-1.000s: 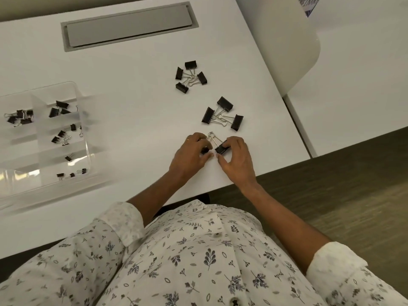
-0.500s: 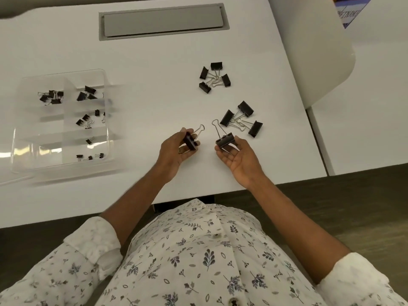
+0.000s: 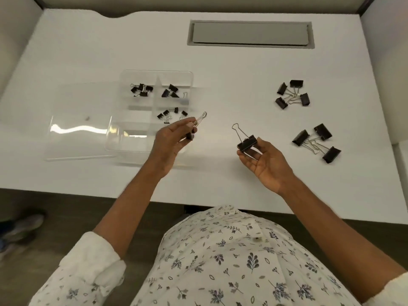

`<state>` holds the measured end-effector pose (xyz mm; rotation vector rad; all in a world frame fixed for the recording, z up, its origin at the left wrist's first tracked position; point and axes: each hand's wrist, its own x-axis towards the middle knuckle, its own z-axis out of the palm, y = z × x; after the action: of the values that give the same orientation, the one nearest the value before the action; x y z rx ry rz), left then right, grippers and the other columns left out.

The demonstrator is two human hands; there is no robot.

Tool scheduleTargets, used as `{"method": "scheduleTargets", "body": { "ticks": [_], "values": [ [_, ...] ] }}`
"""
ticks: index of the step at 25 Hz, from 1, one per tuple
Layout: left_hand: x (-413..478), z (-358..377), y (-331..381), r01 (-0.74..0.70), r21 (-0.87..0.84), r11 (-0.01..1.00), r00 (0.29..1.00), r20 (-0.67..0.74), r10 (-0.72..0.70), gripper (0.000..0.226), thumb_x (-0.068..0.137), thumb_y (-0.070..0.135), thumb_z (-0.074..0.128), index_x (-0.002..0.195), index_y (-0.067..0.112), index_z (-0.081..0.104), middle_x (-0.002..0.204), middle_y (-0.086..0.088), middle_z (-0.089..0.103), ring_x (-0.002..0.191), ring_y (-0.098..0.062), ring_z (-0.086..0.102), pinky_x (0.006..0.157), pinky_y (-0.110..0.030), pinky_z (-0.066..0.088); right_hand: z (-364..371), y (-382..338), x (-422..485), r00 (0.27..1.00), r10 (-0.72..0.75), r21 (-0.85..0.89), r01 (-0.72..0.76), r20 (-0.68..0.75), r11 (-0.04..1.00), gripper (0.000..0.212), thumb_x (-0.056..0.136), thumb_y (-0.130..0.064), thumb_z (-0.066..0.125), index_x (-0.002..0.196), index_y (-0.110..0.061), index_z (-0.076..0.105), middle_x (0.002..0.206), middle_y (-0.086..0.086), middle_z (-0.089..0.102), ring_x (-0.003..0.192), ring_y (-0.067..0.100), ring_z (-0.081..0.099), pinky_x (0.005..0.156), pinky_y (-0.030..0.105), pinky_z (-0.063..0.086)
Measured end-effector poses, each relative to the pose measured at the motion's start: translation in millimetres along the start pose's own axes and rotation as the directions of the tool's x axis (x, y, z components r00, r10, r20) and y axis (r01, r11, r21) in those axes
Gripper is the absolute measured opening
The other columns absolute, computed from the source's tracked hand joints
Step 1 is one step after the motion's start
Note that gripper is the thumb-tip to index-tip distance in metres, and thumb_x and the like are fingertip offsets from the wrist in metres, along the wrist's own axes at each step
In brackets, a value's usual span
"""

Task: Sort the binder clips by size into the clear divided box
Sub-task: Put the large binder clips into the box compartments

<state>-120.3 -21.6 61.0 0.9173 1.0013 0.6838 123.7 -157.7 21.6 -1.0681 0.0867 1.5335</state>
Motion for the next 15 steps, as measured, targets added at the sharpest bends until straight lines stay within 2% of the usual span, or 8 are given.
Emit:
{"method": "scheduleTargets", "body": {
  "ticks": [3,7,9,12,14,15],
  "values": [
    [9,-81,36,-0.106,0.231,0.967,0.985,-0.108,0.134,0.021,0.091,0.019,0.074,0.112,0.018,0.078,0.104,-0.008,0.074,0.094,-0.021,0.059,0.101,-0.037,0.051,45,20,17,0.999,0.032,-0.078,-0.029,0.04,0.997,0.029,0.103,-0.029,0.056,0.122,-0.008,0.062,0.126,0.023,0.066,0.111,0.037,0.068,0.1,0.037,0.057],
    [35,-152,61,-0.137,0.393,0.91,0.965,-0.156,0.212,0.022,0.09,0.024,0.076,0.112,0.021,0.078,0.097,0.003,0.075,0.086,-0.011,0.062,0.093,-0.028,0.052,110,44,41,0.995,0.051,-0.176,-0.034,0.088,0.984,0.035,0.104,-0.032,0.055,0.124,-0.003,0.06,0.125,0.024,0.069,0.109,0.037,0.071,0.092,0.037,0.061],
    [51,-171,68,-0.133,0.439,0.889,0.963,-0.154,0.22,0.027,0.088,0.021,0.079,0.115,0.017,0.077,0.105,0.004,0.078,0.093,-0.004,0.069,0.091,-0.02,0.051,142,53,56,0.993,0.05,-0.241,-0.022,0.111,0.97,0.037,0.104,-0.033,0.056,0.123,-0.001,0.061,0.123,0.025,0.07,0.109,0.039,0.072,0.089,0.036,0.062],
    [72,-190,71,-0.111,0.502,0.858,0.977,-0.104,0.187,0.035,0.086,0.017,0.081,0.12,0.014,0.074,0.118,0.004,0.075,0.106,-0.001,0.069,0.094,-0.018,0.05,190,64,77,0.99,0.018,-0.366,0.035,0.141,0.93,0.038,0.104,-0.033,0.057,0.124,-0.001,0.061,0.119,0.023,0.072,0.107,0.039,0.073,0.092,0.038,0.061],
    [80,-199,71,-0.103,0.527,0.844,0.978,-0.102,0.183,0.033,0.088,0.016,0.078,0.121,0.017,0.074,0.121,0.007,0.074,0.114,0.003,0.066,0.099,-0.018,0.048,218,69,91,0.987,-0.026,-0.491,0.101,0.157,0.865,0.041,0.105,-0.036,0.055,0.126,-0.001,0.061,0.117,0.02,0.073,0.105,0.036,0.074,0.096,0.04,0.06],
    [82,-203,71,-0.104,0.525,0.845,0.974,-0.118,0.193,0.031,0.09,0.015,0.075,0.121,0.018,0.074,0.121,0.008,0.074,0.11,0.006,0.065,0.098,-0.015,0.048,229,72,98,0.985,-0.058,-0.559,0.139,0.16,0.817,0.042,0.105,-0.038,0.055,0.127,-0.002,0.061,0.116,0.018,0.074,0.103,0.034,0.074,0.096,0.041,0.06]
  ]
}}
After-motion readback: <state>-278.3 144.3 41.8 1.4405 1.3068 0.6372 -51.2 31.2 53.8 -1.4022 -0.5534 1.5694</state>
